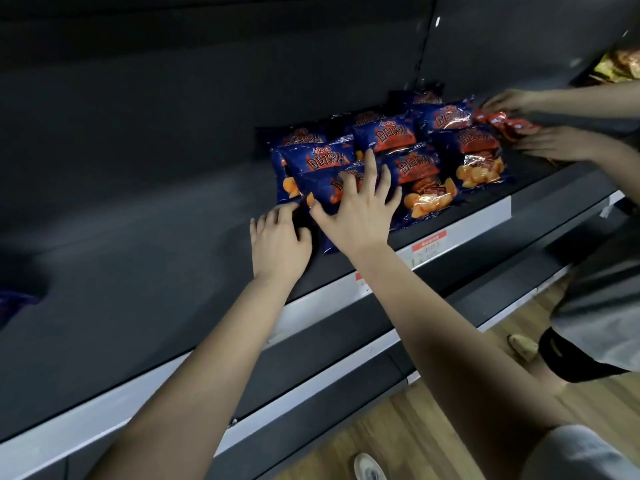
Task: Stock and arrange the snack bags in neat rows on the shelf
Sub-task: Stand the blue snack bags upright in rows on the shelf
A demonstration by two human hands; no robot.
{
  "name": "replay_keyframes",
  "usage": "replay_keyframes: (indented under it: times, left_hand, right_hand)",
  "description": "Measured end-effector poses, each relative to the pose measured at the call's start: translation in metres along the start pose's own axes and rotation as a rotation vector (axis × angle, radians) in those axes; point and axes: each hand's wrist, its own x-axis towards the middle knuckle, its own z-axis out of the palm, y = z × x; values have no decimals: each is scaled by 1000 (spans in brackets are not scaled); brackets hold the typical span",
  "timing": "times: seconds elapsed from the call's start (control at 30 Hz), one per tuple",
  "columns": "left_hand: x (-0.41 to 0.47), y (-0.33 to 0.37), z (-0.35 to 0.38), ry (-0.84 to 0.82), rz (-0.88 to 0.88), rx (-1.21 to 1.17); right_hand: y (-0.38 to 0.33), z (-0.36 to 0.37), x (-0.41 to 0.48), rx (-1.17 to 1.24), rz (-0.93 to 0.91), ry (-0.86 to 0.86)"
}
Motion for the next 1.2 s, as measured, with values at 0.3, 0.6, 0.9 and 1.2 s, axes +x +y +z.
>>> replay_keyframes:
  times: [0.3, 0.6, 0.9, 1.2]
  left_hand:
    - [1, -9, 0, 11, -119, -27]
    - [-2, -6, -1, -43, -128, 79]
    - [-3, -2, -2, -71, -126, 98]
    - [-2, -2, -3, -87, -140, 113]
  right_hand:
    - [2, 9, 7, -8, -80, -197]
    - [2, 13, 7, -1, -67, -176]
    - [-1, 9, 12, -17, -72, -258]
    - [0, 8, 10, -29, -79, -244]
